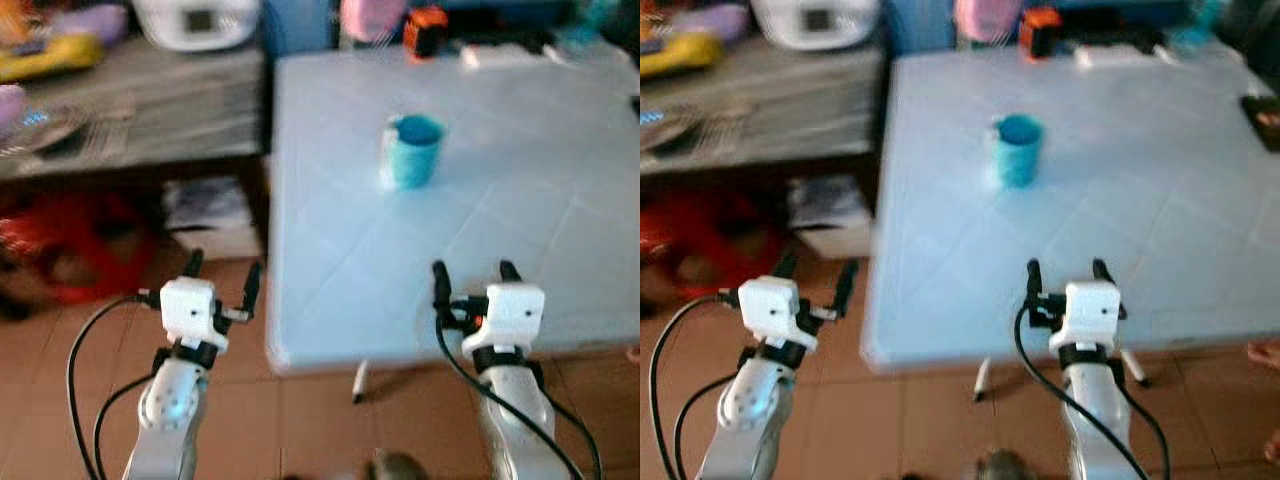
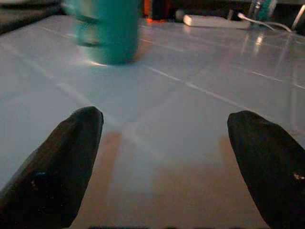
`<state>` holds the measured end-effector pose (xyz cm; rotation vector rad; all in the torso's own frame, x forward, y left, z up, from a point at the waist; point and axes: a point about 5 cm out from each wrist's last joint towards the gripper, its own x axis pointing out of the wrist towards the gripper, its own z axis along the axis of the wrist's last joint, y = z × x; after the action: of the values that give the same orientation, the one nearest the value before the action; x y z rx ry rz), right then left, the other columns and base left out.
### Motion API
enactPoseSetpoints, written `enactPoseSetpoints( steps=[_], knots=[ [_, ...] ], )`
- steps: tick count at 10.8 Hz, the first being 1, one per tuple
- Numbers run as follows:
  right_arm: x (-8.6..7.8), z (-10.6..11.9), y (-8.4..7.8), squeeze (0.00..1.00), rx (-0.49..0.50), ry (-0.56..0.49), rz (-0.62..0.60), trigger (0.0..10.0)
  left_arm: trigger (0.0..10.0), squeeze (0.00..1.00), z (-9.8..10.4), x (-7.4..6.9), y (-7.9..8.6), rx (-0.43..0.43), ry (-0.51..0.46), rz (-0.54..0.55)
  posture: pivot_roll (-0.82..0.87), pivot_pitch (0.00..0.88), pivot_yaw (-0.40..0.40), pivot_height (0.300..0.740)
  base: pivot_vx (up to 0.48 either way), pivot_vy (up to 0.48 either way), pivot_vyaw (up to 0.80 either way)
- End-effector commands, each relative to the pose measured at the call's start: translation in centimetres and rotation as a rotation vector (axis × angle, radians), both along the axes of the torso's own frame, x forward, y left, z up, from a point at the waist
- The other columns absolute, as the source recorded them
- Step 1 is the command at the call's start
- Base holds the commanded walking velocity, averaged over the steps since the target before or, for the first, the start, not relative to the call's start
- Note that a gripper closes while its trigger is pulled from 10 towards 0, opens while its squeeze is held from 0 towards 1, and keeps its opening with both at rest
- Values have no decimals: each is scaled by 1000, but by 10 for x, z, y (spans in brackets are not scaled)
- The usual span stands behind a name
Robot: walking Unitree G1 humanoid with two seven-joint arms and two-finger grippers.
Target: Setting the table
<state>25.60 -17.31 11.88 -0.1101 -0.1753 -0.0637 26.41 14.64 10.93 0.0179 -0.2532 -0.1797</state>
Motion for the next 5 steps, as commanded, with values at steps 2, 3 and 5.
enactPoseSetpoints(
  steps=[2, 3, 5],
  knots=[
    [0, 8, 1, 0, 1, -25, -3, 10000, 10000, 0, -3, -5, 4, 7, 15, 0, -108, 184, 87, 740, 0, 0, 0],
    [2, 19, 1, 0, -4, -65, -5, 10000, 10000, 0, -2, -5, 4, 10, 12, -2, -107, 183, 87, 740, 0, 0, 0],
    [5, 23, 1, 0, 4, -75, -8, 10000, 10000, 0, -1, -3, 2, 9, 10, -6, -109, 181, 89, 740, 0, 0, 0]
  ],
)
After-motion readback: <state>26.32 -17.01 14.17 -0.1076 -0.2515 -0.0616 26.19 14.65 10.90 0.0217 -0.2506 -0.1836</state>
